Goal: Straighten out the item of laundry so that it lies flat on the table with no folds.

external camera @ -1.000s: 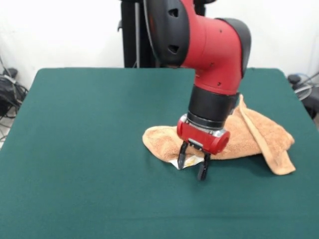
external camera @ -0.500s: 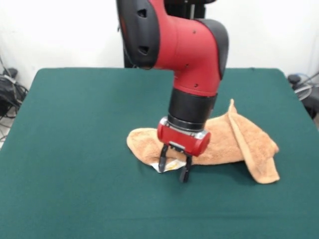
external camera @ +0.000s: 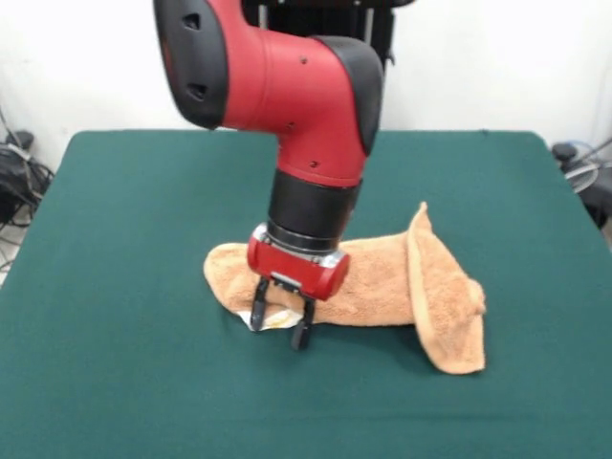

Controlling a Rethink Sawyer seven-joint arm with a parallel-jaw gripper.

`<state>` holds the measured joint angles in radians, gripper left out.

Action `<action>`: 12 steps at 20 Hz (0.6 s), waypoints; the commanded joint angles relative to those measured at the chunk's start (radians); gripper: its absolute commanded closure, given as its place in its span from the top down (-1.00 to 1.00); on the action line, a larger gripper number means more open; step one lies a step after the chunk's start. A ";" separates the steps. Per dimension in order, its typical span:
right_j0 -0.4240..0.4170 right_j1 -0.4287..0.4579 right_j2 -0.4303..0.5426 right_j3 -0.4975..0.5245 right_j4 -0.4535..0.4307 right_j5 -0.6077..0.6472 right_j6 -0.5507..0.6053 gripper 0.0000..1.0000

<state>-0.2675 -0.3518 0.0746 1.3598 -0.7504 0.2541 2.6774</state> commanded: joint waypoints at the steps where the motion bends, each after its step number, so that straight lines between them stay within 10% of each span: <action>1: -0.026 -0.008 0.080 0.054 -0.042 0.135 -0.257 1.00; 12: 0.044 -0.069 0.095 0.180 0.077 0.163 -0.137 1.00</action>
<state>-0.2745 -0.3830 0.0899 1.3961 -0.7296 0.2843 2.5968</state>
